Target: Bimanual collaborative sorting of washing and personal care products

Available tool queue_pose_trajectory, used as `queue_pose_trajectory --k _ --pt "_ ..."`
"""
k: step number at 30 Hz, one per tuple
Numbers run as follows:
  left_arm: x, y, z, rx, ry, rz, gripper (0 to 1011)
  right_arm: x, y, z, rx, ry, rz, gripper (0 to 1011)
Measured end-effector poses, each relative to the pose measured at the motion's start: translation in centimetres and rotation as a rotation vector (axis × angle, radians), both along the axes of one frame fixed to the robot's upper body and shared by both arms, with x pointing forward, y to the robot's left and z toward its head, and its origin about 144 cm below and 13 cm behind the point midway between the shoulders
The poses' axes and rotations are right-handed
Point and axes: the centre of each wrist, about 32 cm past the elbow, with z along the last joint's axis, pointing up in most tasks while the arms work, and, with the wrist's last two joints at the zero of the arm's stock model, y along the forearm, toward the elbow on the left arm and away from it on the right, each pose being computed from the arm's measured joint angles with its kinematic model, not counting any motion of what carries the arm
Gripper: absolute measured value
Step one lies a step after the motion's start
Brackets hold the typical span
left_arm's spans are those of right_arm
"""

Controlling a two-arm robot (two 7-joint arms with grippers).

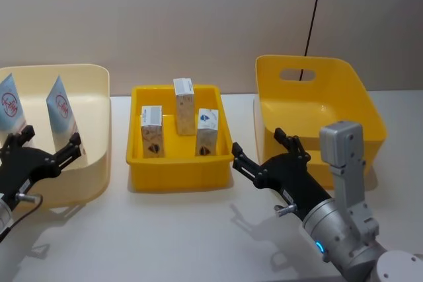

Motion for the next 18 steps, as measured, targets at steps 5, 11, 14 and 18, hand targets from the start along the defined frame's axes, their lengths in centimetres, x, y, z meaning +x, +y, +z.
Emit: queue_pose_trajectory --k 5,11,14,18 --pt "0.7 -0.1 -0.3 -0.019 0.005 -0.018 1002 0.0 0.0 0.0 0.0 0.0 0.0 1001" --pt "1.6 -0.4 -0.5 -0.034 0.005 -0.026 1001 0.0 0.0 0.0 0.0 0.0 0.0 1001" --pt "2.2 -0.6 -0.6 -0.037 0.005 -0.026 1002 0.0 0.0 0.0 0.0 0.0 0.0 1001" --pt "2.9 -0.9 -0.8 -0.038 0.004 -0.024 1001 0.0 0.0 0.0 0.0 0.0 0.0 1001"
